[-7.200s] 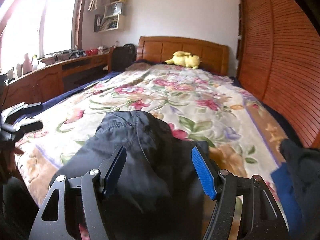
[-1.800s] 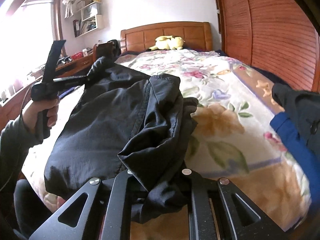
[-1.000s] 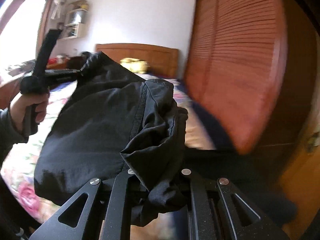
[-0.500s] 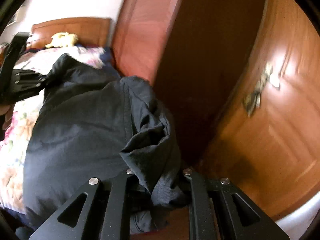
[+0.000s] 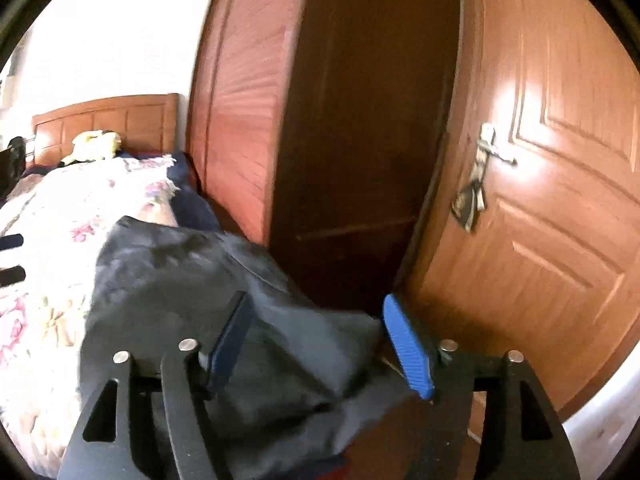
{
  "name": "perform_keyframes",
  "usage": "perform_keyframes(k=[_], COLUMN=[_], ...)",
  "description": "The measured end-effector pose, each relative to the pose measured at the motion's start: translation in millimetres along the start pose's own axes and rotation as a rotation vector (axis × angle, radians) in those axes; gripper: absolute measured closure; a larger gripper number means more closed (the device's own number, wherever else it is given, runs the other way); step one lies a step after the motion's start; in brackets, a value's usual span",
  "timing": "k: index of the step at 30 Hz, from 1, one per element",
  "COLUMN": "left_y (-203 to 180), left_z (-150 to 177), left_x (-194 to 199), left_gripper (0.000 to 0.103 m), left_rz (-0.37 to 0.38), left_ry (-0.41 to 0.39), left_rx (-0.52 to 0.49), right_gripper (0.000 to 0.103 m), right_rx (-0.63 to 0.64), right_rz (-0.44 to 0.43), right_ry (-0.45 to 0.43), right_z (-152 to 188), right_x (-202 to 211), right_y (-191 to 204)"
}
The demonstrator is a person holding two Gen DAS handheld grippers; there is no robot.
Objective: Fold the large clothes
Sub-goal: 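Carry the navy bundle with both grippers to the clothes stack by the door, then lay the bundle on top of the clothes stack and open both grippers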
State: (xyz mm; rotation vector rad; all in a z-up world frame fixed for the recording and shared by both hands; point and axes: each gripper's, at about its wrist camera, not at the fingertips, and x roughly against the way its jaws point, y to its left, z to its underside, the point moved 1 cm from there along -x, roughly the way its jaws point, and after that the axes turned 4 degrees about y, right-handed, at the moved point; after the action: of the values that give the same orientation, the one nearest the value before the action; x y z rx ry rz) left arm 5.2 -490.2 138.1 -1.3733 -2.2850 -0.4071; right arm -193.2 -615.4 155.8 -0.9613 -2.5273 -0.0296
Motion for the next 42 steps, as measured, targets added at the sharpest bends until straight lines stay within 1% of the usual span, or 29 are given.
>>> perform_keyframes(k=[2,5,6,7,9,11,12,13,16,18,20,21,23,25,28,31,33,34,38,42], left_y=[1,2,2,3,8,12,14,15,21,25,27,28,29,30,31,33,35,37,46,56], left_z=[11,29,37,44,57,68,74,79,88,94,99,102,109,114,124,135,143,148,168,188], left_x=[7,20,26,33,46,58,65,72,87,99,112,120,132,143,160,176,185,189,199,203], left_gripper=[0.022,0.021,0.021,0.021,0.02,0.016,0.016,0.016,0.015,0.015,0.015,0.015,0.015,0.013,0.013,0.013,0.012,0.012,0.012,0.012], left_rz=[-0.018,-0.045,-0.077,-0.092,-0.084,-0.086,-0.099,-0.116,-0.134,-0.123,-0.133,-0.139,-0.15,-0.163,-0.181,-0.196,-0.203,-0.208,-0.232,-0.257], left_ry=[-0.009,-0.023,-0.018,-0.023,-0.038,-0.047,-0.054,-0.059,-0.066,-0.065,-0.077,-0.081,-0.087,-0.089,-0.102,-0.118,-0.12,-0.117,-0.092,-0.068], left_rx=[-0.002,-0.014,-0.021,-0.018,0.005,0.022,0.025,0.023,0.043,0.067,0.076,0.078,0.088,0.092,0.101,0.118,0.126,0.134,0.156,0.166], right_gripper=[0.032,0.032,0.032,0.032,0.032,0.032,0.032,0.032,0.031,0.031,0.031,0.031,0.031,0.03,0.026,0.02,0.016,0.016,0.015,0.015], right_rx=[0.001,-0.006,0.005,0.008,-0.029,-0.021,-0.016,-0.017,-0.056,-0.065,-0.066,-0.071,-0.079,-0.067,-0.039,-0.043,-0.032,-0.031,-0.03,-0.066], right_rz=[-0.064,-0.138,-0.14,-0.121,-0.103,-0.073,-0.06,-0.058,-0.067,-0.048,0.001,0.004,-0.01,0.032,0.029,-0.016,-0.038,-0.058,-0.125,-0.131], right_ry=[0.003,0.052,0.08,0.089,0.068,0.089,0.107,0.12,0.122,0.092,0.059,0.047,0.046,0.027,0.001,0.005,0.015,0.016,0.027,0.022], right_z=[4,25,34,43,56,60,64,63,65,65,58,55,53,54,58,68,81,92,104,120], right_x=[2,-6,-16,-24,-31,-44,-48,-63,-64,-56,-37,-36,-17,4,37,58,68,78,93,110], right_y=[15,30,35,35,35,38,37,43,34,31,37,44,52,62,89,115,136,143,182,206])
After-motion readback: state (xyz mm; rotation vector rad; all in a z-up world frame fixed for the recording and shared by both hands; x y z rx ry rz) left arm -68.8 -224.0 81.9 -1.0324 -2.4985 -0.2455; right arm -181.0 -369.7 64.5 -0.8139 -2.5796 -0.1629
